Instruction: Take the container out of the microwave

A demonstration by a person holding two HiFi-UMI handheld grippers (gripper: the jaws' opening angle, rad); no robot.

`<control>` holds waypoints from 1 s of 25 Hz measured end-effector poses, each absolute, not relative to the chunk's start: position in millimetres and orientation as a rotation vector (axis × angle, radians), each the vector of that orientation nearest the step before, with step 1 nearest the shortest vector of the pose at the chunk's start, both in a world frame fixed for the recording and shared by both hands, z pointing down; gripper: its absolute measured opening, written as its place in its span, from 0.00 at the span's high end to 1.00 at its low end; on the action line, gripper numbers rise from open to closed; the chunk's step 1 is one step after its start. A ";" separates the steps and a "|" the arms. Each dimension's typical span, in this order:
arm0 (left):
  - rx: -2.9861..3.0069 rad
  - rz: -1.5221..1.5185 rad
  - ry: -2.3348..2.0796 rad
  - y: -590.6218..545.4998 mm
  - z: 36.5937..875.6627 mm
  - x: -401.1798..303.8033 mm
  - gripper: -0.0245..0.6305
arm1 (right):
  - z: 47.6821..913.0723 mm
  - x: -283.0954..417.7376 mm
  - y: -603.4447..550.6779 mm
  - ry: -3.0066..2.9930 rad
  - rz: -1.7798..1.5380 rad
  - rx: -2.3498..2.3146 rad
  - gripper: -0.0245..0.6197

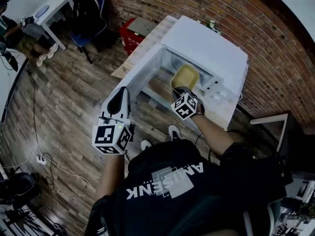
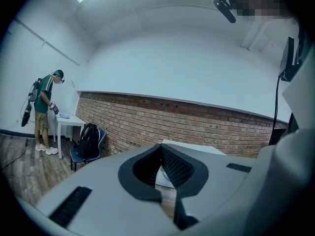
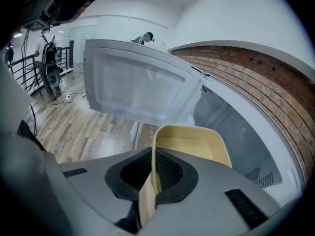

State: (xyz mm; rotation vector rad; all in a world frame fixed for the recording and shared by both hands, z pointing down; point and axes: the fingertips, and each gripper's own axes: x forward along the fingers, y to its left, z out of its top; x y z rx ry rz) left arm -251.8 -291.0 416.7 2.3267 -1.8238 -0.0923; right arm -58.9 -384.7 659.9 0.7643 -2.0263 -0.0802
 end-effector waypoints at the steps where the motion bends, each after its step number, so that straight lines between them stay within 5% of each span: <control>1: 2.338 -0.078 -1.817 -291.3 418.2 -250.9 0.95 | 657.5 -59.6 -380.0 -2.032 -0.078 0.768 0.88; 25: 2.575 -0.059 -1.599 -317.0 406.9 -230.1 0.95 | 515.1 -58.9 -315.5 -2.230 -0.044 0.924 0.88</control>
